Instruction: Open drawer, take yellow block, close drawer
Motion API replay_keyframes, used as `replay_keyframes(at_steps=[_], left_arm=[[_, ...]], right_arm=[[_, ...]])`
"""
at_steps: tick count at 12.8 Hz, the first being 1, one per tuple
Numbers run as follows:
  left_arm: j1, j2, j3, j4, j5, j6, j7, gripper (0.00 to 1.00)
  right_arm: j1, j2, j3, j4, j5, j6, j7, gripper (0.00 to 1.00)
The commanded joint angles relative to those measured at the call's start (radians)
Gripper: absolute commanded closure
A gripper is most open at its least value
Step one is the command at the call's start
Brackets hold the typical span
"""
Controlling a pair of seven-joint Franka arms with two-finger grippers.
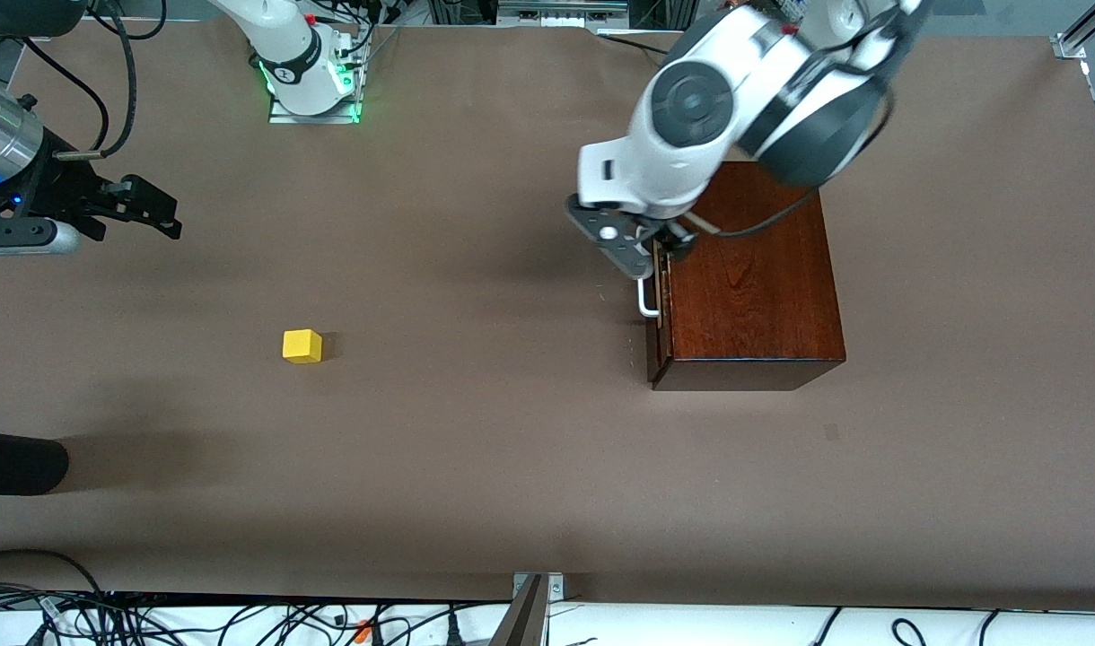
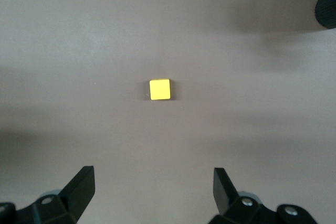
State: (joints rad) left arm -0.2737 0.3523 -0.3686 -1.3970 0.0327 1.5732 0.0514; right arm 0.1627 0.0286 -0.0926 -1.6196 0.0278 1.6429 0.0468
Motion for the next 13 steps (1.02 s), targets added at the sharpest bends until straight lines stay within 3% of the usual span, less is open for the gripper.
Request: replay_keyframes(at_steps=[1, 3, 6, 8, 10, 13], left_arm=[[0.034, -0.12, 0.141, -0.056, -0.024, -0.01, -0.008, 0.0], [0.075, -0.192, 0.227, -0.123, -0.024, -0.002, -0.01, 0.0], [0.184, -0.3, 0.255, -0.236, -0.025, 0.075, -0.022, 0.0], [0.198, -0.381, 0.322, -0.31, -0.025, 0.119, -0.096, 0.0], [0.2, -0.414, 0.376, -0.327, -0.025, 0.11, -0.111, 0.0], [0.2, -0.412, 0.385, -0.314, -0.025, 0.012, -0.099, 0.0]], right_arm=[[-0.008, 0.021, 0.004, 0.044, 0.011, -0.012, 0.005, 0.0], [-0.009, 0.021, 0.002, 0.05, 0.011, -0.011, -0.001, 0.0], [-0.012, 0.049, 0.002, 0.05, 0.018, -0.008, 0.014, 0.0], [-0.009, 0.108, 0.002, 0.062, 0.003, 0.027, 0.001, 0.0], [-0.009, 0.117, 0.004, 0.124, 0.012, 0.028, 0.004, 0.0], [-0.008, 0.113, 0.002, 0.129, 0.011, 0.029, 0.013, 0.0]])
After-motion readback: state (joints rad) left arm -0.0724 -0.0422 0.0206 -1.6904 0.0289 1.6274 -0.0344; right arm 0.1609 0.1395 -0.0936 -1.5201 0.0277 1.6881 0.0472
